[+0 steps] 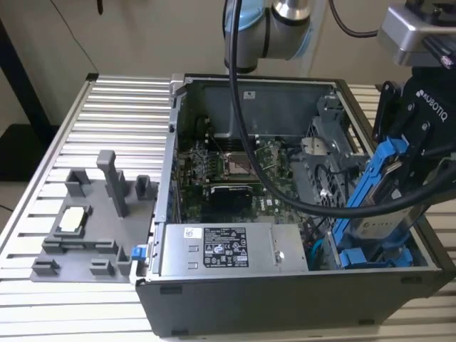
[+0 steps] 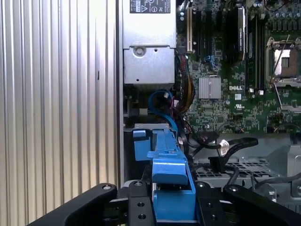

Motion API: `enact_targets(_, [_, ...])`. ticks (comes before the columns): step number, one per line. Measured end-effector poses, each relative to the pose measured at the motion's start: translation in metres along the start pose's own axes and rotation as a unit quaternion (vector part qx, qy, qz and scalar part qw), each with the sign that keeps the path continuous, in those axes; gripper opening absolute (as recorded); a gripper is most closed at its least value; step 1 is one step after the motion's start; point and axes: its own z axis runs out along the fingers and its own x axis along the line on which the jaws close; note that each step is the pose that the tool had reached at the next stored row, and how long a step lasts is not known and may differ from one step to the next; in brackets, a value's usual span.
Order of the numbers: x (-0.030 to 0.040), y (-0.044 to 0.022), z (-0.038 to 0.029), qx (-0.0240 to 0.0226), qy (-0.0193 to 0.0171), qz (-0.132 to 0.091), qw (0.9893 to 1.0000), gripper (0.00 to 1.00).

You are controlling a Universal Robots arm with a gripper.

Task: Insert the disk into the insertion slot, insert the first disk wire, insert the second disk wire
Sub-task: 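Insert the disk into the insertion slot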

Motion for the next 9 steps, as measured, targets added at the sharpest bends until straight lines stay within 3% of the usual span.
enact_targets(9, [0.0,-0.0009,0.0159,0.0,-0.0006,0.0,1.0,0.33])
